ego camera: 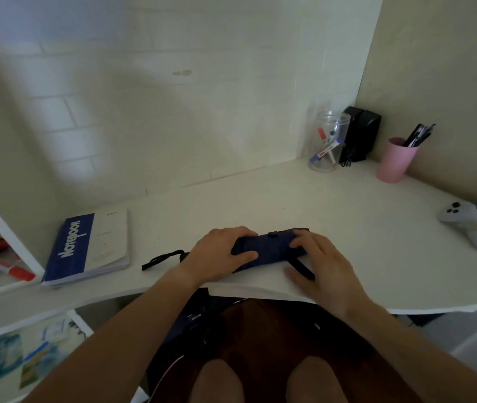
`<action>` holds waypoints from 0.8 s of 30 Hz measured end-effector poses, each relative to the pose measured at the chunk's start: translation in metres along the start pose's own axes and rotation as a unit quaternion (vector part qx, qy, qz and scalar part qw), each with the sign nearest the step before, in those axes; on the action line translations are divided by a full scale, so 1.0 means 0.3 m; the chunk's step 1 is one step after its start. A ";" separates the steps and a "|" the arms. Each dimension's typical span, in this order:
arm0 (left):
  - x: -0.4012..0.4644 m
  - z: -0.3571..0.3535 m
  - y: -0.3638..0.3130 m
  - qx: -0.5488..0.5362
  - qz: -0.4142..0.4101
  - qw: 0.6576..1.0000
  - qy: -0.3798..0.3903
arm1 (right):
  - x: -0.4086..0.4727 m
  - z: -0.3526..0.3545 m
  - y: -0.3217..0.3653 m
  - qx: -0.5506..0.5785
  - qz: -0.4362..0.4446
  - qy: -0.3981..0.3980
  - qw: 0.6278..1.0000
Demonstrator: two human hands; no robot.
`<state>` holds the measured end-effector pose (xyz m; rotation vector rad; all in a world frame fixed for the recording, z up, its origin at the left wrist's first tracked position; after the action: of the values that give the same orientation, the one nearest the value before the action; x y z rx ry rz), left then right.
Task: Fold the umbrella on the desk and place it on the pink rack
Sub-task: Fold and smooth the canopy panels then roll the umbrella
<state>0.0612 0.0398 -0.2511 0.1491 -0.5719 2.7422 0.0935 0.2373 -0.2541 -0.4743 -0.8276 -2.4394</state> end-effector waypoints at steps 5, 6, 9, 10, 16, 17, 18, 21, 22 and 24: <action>0.002 -0.013 -0.017 0.034 0.001 0.999 0.002 | -0.157 0.007 0.012 -0.086 -0.068 -0.059 0.992; 0.003 -0.012 -0.023 0.038 0.002 0.999 0.000 | -0.164 0.001 0.029 -0.079 -0.054 -0.061 0.994; 0.000 -0.008 -0.033 0.047 0.007 0.999 -0.014 | -0.169 -0.054 0.114 -0.097 0.009 -0.039 0.994; -0.007 -0.006 -0.039 0.051 0.008 0.998 -0.021 | -0.171 -0.069 0.143 -0.100 0.030 -0.035 0.994; -0.032 -0.008 -0.095 0.064 -0.016 0.996 -0.065 | -0.164 -0.083 0.194 -0.070 0.083 -0.029 0.994; -0.035 -0.007 -0.104 0.063 -0.023 0.995 -0.071 | -0.167 -0.081 0.204 -0.067 0.099 -0.024 0.993; -0.038 -0.007 -0.111 0.064 -0.031 0.995 -0.076 | -0.171 -0.079 0.214 -0.061 0.115 -0.019 0.991; -0.049 -0.006 -0.132 0.076 -0.059 0.990 -0.099 | -0.182 -0.047 0.229 -0.048 0.143 -0.031 0.988; -0.054 -0.007 -0.138 0.082 -0.066 0.989 -0.108 | -0.182 -0.028 0.230 -0.043 0.144 -0.040 0.988; -0.067 -0.014 -0.155 0.097 -0.088 0.984 -0.124 | -0.175 0.015 0.218 -0.034 0.134 -0.057 0.989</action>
<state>0.0958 0.0757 -0.2409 0.5668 -0.3344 2.6178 0.1739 0.2146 -0.2457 -0.7085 -0.6801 -2.2127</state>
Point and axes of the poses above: each hand's wrist, its own x-axis towards the middle knuckle, its own z-axis out of the back of the hand, y = z × x, the point moved 9 cm from there along x, towards the middle knuckle, and after that the axes turned 10 degrees about x, right-handed, at the moved point
